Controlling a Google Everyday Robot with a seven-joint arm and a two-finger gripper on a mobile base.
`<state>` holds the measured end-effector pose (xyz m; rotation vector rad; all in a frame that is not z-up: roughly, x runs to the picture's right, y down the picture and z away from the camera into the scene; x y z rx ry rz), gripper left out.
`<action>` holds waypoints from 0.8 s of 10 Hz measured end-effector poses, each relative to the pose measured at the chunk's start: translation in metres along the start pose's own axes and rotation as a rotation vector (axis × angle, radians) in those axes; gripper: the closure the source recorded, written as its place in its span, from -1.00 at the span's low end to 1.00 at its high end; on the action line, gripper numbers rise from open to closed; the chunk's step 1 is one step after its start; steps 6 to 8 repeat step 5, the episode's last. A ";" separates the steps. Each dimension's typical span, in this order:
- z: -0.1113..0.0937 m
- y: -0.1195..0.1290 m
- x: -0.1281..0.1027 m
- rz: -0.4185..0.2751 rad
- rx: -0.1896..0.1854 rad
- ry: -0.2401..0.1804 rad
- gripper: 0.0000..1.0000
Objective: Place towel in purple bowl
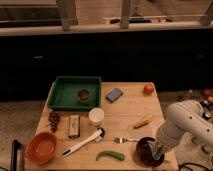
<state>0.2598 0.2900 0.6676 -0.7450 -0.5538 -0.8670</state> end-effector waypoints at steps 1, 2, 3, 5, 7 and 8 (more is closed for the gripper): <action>0.000 -0.002 0.000 0.001 -0.002 -0.004 -0.60; 0.001 -0.002 0.000 0.004 -0.005 -0.011 -0.60; 0.002 -0.004 -0.001 0.002 -0.007 -0.015 -0.60; 0.002 -0.008 -0.002 -0.004 -0.010 -0.022 -0.60; 0.002 -0.008 -0.002 -0.004 -0.010 -0.022 -0.60; 0.002 -0.008 -0.002 -0.004 -0.010 -0.022 -0.60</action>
